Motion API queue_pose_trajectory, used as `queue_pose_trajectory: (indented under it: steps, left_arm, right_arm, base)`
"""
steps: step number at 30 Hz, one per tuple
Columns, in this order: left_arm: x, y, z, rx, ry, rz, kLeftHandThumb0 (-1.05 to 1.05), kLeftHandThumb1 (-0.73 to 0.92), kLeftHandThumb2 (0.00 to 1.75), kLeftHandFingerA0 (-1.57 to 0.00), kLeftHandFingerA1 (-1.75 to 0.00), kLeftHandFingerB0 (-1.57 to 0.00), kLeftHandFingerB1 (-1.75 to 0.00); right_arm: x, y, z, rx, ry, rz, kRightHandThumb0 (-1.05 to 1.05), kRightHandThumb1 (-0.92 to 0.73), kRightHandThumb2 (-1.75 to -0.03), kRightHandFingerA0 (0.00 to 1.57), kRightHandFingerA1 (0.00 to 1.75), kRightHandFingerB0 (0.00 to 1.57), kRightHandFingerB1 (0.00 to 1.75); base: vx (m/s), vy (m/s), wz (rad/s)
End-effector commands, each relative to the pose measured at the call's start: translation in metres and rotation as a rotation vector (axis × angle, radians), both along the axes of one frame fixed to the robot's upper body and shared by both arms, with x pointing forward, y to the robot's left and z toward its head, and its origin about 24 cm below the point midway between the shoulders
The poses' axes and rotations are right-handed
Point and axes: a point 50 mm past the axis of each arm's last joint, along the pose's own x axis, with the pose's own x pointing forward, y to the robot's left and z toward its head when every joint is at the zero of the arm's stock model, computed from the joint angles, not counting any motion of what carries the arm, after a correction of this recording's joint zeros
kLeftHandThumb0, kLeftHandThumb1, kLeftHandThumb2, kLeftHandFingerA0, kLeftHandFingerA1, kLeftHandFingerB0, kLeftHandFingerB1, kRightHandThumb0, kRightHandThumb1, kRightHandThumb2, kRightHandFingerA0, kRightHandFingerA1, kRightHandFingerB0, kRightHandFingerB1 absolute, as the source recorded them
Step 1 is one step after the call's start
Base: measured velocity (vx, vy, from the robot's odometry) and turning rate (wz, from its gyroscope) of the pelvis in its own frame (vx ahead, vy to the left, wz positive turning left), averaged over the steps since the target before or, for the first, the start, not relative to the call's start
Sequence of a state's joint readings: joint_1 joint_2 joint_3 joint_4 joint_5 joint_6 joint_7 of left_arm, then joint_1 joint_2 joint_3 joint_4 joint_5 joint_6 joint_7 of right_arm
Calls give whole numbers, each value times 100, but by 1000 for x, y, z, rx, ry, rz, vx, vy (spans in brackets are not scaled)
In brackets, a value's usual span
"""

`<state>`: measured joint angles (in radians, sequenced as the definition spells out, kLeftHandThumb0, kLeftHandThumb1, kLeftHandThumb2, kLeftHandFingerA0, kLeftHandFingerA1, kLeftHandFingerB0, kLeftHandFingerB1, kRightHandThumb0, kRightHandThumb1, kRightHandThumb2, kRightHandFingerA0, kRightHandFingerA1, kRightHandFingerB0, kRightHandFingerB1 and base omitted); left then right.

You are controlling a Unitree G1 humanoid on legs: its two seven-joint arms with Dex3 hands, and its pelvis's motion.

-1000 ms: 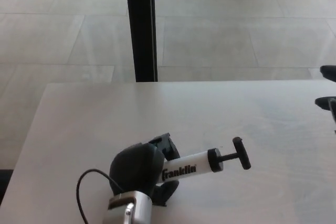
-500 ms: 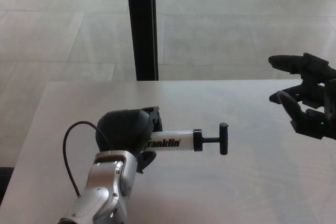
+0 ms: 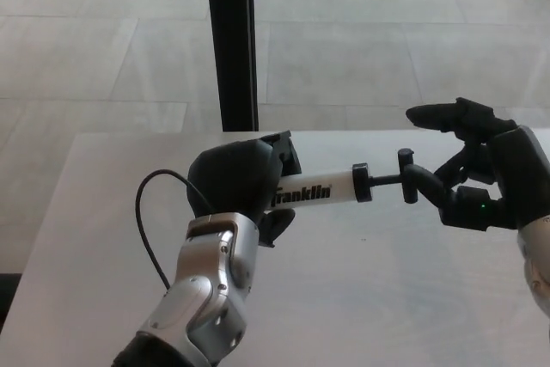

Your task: The robot uses its left hand to lift the air pump kept on the middle of the desk and use the right hand to pull out the handle

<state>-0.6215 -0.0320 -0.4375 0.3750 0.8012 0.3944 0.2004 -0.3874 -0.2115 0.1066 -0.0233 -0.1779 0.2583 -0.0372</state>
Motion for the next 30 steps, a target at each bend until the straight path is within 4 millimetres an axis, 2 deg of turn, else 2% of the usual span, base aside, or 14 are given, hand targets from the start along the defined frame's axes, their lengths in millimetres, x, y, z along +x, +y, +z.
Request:
queue_pose_trajectory:
  steps: [1, 2, 3, 4, 8, 9, 12, 13, 14, 15, 17, 21, 22, 30]
  left_arm:
    - [4, 4, 11, -18, -25, 46, -18, 48, 125, -101, -175, -87, -139]
    - [0, 4, 8, -12, -40, 39, -25, 45, 119, -129, -146, -101, -126]
    - [0, 4, 7, -11, -42, 38, -25, 45, 119, -129, -146, -101, -126]
    - [-1, 4, 4, 3, -39, 36, -19, 47, 124, -101, -175, -85, -154]
    - [-6, 4, -4, -13, -16, 33, -20, 43, 128, -100, -175, -85, -152]
    - [-7, 3, -5, -21, -23, 27, -18, 43, 130, -103, -175, -87, -151]
    - [-8, 3, -5, -37, -23, 29, -18, 44, 129, -103, -175, -87, -153]
    - [-8, 2, -4, -32, -34, 27, -20, 41, 132, -102, -175, -87, -153]
    - [-9, 1, -4, -24, -41, 24, -20, 42, 131, -104, -175, -89, -151]
    - [-9, 0, -5, -17, -42, 18, -19, 41, 132, -104, -175, -88, -152]
    - [-10, -1, -8, -12, -34, 11, -20, 43, 129, -102, -175, -87, -155]
    - [-11, -2, -9, -1, -26, 8, -20, 48, 125, -104, -175, -89, -152]
    - [-11, -2, -10, -7, -24, 11, -19, 46, 127, -104, -175, -88, -152]
    - [-7, -7, -3, -8, -45, 0, -22, 47, 127, -102, -175, -87, -152]
  right_arm:
    - [3, -3, -4, -62, 10, -119, -50, -63, -61, 75, 142, 59, 48]
    - [5, -4, -6, -51, 12, -127, -49, -62, -62, 73, 147, 60, 49]
    - [5, -4, -6, -50, 12, -129, -49, -62, -62, 73, 147, 60, 49]
    - [4, -6, -6, -55, 4, -134, -49, -61, -62, 74, 149, 60, 49]
    - [2, -9, -10, -48, 15, -140, -51, -51, -89, 98, 130, 56, 63]
    - [2, -10, -11, -40, 18, -139, -44, -60, -61, 75, 156, 59, 49]
    - [2, -11, -13, -48, 21, -140, -44, -61, -62, 78, 158, 60, 49]
    - [2, -11, -14, -45, 24, -130, -41, -47, -89, 109, 131, 55, 64]
    - [2, -11, -13, -51, 24, -130, -43, -61, -63, 83, 163, 59, 49]
    - [2, -11, -12, -50, 22, -127, -37, -47, -89, 115, 133, 55, 64]
    - [3, -9, -9, -37, 7, -118, -35, -47, -89, 118, 134, 56, 65]
    - [4, -8, -8, -36, -2, -113, -31, -46, -90, 118, 131, 55, 65]
    - [4, -7, -7, -36, -5, -110, -31, -62, -61, 94, 154, 60, 50]
    - [3, -4, -12, -96, 52, -75, -33, -64, -60, 98, 133, 61, 45]
  base:
    - [0, 0, 0]
    - [0, 0, 0]
    - [0, 0, 0]
    - [0, 0, 0]
    - [0, 0, 0]
    - [0, 0, 0]
    - [0, 0, 0]
    - [0, 0, 0]
    - [0, 0, 0]
    - [0, 0, 0]
    - [0, 0, 0]
    - [0, 0, 0]
    - [0, 0, 0]
    - [0, 0, 0]
